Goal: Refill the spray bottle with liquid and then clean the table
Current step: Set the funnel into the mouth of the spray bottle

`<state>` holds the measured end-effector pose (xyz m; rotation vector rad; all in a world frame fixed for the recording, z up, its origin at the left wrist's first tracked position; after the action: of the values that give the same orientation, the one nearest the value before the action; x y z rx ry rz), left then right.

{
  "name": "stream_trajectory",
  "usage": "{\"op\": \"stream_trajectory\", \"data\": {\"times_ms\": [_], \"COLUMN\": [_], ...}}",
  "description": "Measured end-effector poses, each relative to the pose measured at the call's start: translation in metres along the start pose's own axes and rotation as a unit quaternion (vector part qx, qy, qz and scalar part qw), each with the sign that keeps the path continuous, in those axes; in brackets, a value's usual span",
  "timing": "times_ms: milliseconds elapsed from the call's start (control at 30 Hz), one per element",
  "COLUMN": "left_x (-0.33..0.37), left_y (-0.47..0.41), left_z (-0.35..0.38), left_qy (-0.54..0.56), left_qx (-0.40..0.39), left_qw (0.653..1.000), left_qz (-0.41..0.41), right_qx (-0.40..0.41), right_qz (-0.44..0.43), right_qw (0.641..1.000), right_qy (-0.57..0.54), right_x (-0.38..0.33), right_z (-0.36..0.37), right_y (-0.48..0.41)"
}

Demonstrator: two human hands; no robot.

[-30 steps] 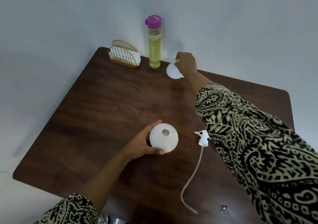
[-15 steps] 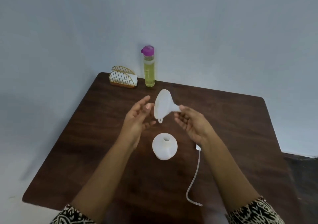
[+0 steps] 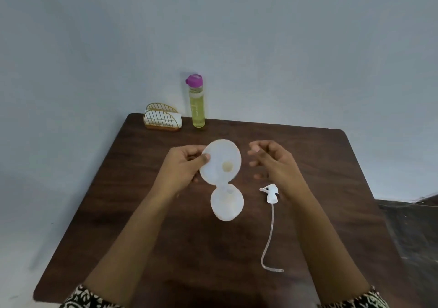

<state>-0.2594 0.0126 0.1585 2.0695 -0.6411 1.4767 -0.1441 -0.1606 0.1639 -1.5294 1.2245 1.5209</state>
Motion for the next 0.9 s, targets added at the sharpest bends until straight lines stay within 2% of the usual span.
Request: {"op": "stream_trajectory", "data": {"times_ms": [100,167,233,300,467,567,633,700,767,833,900], "left_x": [0.013,0.02,0.026,0.03,0.033,0.032,0.03,0.016,-0.013,-0.059,-0.105], "left_y": [-0.005,-0.011,-0.018,-0.024,-0.032,-0.031,-0.029,-0.029,-0.024,-0.015,-0.005], "left_z": [0.004,0.009,0.014,0.018,0.025,0.028,0.028,0.024,0.022,0.025,0.033], "left_qy": [-0.09,-0.123,-0.139,-0.169,-0.197,-0.17,-0.085,0.028,0.089,0.06,-0.013], "left_qx": [-0.074,-0.121,-0.166,-0.195,-0.234,-0.244,-0.21,-0.123,-0.036,-0.04,-0.115], "left_qw": [0.991,0.982,0.974,0.963,0.948,0.951,0.973,0.992,0.995,0.997,0.993], "left_qz": [0.067,0.076,0.073,0.078,0.084,0.079,0.045,0.011,0.021,0.03,0.025], "right_qx": [-0.145,-0.253,-0.299,-0.295,-0.274,-0.285,-0.271,-0.225,-0.167,-0.125,-0.107], "right_qz": [-0.007,-0.045,-0.09,-0.103,-0.092,-0.09,-0.094,-0.089,-0.072,-0.052,-0.045], "right_qw": [0.989,0.963,0.937,0.93,0.942,0.94,0.947,0.962,0.977,0.985,0.985], "right_qy": [0.004,0.082,0.159,0.194,0.171,0.167,0.148,0.125,0.113,0.108,0.127], "right_x": [-0.014,-0.017,-0.015,-0.014,-0.004,0.002,0.004,0.007,0.012,0.02,0.028], "right_z": [-0.007,-0.01,-0.011,-0.01,-0.009,-0.005,-0.003,-0.005,-0.009,-0.012,-0.011], "right_y": [0.003,-0.001,-0.006,-0.007,-0.006,-0.004,-0.005,-0.007,-0.011,-0.012,-0.011]}}
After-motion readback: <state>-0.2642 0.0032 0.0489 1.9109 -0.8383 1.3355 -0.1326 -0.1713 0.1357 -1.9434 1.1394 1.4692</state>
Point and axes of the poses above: each hand's wrist, its own y-axis away from the middle knuckle, its own z-axis out of the palm, x = y × z, the point moved 2 cm from there along -y, towards the middle knuckle, and after that the axes turned 13 degrees about x, right-handed, at the moved point
